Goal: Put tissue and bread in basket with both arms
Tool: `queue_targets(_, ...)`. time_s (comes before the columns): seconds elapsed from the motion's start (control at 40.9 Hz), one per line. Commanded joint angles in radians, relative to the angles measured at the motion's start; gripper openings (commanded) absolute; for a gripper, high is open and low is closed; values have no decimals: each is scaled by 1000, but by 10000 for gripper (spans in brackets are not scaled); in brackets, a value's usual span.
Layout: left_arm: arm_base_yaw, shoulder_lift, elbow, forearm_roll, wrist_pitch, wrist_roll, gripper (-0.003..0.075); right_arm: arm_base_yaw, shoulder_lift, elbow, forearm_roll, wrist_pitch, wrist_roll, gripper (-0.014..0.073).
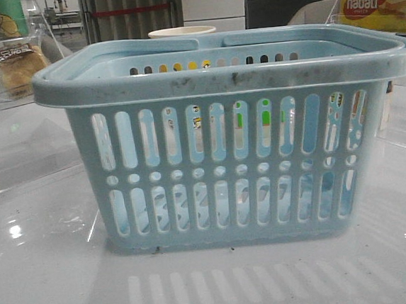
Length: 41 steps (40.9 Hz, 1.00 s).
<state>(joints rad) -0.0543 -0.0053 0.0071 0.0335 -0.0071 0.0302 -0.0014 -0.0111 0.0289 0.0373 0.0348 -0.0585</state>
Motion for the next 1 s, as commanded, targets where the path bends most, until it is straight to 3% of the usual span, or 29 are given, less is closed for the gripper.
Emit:
queue_targets(0.0,3,-18,-1,-9,-88,-9,91,-6,-18,1,-1,-92,-9,56)
queue_targets(0.979,3,-18,-1,-9,-106,-9,91,-6,-18,0,-1,-130,-9,56)
